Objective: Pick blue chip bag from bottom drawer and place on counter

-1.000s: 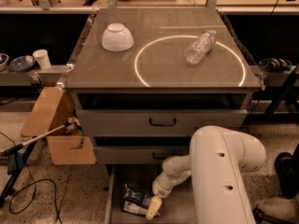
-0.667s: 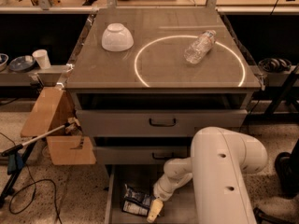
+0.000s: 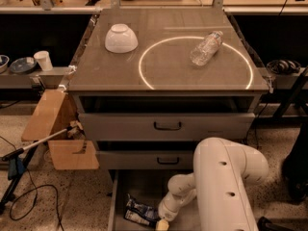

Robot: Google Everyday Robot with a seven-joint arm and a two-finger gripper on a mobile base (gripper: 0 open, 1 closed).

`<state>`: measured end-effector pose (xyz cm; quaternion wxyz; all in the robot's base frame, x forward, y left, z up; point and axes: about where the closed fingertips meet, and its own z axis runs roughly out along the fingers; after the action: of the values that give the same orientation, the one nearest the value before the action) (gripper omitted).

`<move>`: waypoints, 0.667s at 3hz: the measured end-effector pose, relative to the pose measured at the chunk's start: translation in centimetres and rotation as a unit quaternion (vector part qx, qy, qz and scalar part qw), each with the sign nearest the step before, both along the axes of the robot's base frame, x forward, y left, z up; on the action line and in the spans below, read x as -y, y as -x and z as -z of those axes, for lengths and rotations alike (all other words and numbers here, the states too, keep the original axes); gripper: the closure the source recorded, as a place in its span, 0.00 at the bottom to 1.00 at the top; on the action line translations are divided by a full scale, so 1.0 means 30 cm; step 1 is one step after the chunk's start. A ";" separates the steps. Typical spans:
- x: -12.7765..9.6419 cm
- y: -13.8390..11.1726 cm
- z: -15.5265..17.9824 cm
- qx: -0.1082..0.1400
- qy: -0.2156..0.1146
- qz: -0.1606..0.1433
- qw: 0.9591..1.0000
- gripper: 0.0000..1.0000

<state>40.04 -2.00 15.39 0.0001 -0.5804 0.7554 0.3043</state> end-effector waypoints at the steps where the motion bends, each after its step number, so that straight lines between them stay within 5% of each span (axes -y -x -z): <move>1: -0.001 0.001 0.001 0.000 0.000 0.000 1.000 0.00; 2: -0.009 -0.031 0.011 0.017 0.008 0.010 1.000 0.00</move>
Offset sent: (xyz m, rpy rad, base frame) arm 0.0286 0.0046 -0.0048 -0.0398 -0.0928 -0.0545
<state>40.98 -1.73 15.06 0.0115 -0.5775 0.7637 0.2883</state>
